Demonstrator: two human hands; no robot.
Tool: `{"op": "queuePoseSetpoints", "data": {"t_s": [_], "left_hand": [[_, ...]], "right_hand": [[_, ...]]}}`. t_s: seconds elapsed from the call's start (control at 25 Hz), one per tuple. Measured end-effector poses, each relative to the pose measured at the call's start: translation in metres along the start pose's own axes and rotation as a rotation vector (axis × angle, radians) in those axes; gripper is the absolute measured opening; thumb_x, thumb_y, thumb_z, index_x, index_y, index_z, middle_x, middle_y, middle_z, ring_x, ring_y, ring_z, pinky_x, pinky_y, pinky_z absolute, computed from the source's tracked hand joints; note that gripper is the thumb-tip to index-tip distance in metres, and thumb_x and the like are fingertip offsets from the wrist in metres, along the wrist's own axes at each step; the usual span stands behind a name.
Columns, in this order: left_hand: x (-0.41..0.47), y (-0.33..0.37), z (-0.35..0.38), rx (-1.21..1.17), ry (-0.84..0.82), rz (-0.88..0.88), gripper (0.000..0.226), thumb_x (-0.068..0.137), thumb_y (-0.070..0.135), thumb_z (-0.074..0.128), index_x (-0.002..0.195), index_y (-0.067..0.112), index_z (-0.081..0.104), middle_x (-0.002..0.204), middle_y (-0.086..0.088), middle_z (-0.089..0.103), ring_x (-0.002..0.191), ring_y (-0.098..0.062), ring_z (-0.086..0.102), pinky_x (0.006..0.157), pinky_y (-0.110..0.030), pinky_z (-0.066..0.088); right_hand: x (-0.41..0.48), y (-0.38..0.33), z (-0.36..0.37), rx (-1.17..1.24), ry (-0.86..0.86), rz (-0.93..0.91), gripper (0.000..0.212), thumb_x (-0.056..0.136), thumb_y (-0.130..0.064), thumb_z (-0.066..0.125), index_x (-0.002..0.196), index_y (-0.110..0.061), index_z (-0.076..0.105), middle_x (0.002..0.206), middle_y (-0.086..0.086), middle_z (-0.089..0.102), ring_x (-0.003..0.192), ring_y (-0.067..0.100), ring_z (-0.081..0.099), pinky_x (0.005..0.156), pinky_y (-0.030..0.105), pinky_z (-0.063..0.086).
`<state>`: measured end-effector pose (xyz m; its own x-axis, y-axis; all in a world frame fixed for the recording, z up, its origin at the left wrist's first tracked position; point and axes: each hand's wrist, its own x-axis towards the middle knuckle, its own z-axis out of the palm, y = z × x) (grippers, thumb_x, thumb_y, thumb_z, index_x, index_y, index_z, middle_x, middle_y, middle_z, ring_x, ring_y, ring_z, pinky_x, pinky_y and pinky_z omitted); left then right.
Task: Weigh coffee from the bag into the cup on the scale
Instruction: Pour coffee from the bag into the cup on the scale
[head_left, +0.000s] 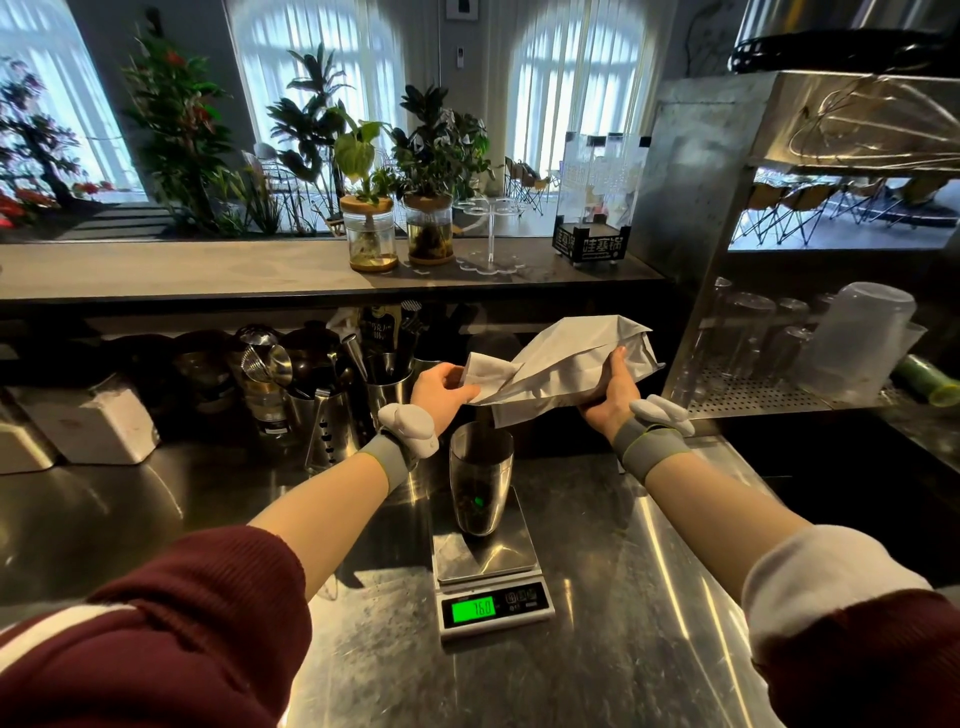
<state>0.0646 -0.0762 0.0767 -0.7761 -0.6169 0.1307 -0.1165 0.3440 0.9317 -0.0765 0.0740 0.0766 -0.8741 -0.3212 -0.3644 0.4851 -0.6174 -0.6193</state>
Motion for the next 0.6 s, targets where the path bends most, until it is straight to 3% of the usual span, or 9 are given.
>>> {"op": "queuePoseSetpoints", "data": {"t_s": [0.2,0.36,0.6], "left_hand": [[0.0013,-0.003,-0.0027,0.044,0.029,0.052,0.026,0.081,0.007,0.066,0.104,-0.002,0.063,0.104,-0.023,0.067,0.093,-0.029,0.062,0.09,-0.043,0.052],[-0.0011,-0.0005,-0.0048,-0.033,-0.014,0.015,0.032,0.081,0.005,0.064,0.113,-0.003,0.059,0.113,-0.023,0.064,0.093,-0.02,0.056,0.086,-0.034,0.047],[-0.0003,-0.0007,-0.0026,-0.031,-0.004,0.012,0.032,0.081,0.006,0.064,0.112,-0.003,0.059,0.113,-0.023,0.065,0.095,-0.022,0.057,0.084,-0.031,0.045]], "right_hand": [[-0.0038,0.0021,0.0026,-0.018,-0.003,0.006,0.056,0.087,-0.049,0.058,0.131,-0.014,0.056,0.131,0.01,0.061,0.121,0.031,0.057,0.098,0.05,0.047],[-0.0079,0.0001,0.0058,-0.017,0.009,-0.003,0.054,0.089,-0.045,0.057,0.132,-0.013,0.055,0.132,0.012,0.06,0.122,0.031,0.056,0.089,0.049,0.046],[-0.01,-0.0019,0.007,-0.012,0.017,-0.003,0.054,0.089,-0.045,0.058,0.133,-0.014,0.054,0.133,0.011,0.059,0.122,0.032,0.055,0.091,0.05,0.046]]}}
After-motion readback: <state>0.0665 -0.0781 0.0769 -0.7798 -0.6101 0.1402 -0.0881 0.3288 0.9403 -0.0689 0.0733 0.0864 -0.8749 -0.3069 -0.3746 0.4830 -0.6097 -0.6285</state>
